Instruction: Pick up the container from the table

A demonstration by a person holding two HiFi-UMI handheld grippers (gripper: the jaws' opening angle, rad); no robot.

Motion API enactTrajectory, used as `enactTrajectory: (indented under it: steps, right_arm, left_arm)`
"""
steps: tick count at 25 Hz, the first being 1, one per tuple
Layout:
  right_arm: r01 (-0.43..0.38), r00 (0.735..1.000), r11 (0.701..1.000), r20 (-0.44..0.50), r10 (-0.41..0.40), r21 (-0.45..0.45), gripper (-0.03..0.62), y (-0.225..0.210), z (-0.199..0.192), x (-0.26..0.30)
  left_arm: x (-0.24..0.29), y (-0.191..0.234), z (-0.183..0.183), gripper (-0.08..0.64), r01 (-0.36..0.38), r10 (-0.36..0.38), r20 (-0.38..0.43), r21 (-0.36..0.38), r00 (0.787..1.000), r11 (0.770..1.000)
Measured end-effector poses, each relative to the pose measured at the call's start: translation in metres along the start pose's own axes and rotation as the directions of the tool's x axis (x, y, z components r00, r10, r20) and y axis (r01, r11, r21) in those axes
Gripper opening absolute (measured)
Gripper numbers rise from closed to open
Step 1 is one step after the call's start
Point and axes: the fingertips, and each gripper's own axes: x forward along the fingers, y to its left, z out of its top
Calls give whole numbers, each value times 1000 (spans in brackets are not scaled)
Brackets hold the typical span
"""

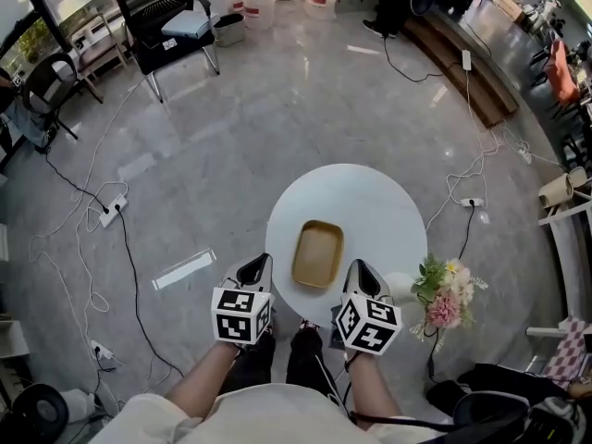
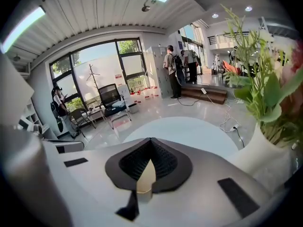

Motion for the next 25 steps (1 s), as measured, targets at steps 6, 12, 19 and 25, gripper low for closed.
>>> enactTrajectory:
  steps: [6, 12, 19, 25]
  right_arm:
    - [5, 999, 1000, -46, -4, 24, 25, -4, -23, 9]
    - [12, 996, 1000, -94, -9, 29, 25, -13, -44, 13]
    - [5, 992, 1000, -125, -2, 29, 25, -16, -57, 18]
    - [9, 991, 999, -132, -4, 42, 25, -20, -60, 21]
  left_arm:
    - [15, 1, -18, 17, 0, -1, -35, -25, 999, 1000]
    - [25, 1, -36, 17, -11, 8, -65, -46, 998, 999]
    - [30, 1, -51, 17, -19, 14, -92, -55, 996, 998]
    - [30, 7, -59, 17, -34, 28, -108, -56, 994, 998]
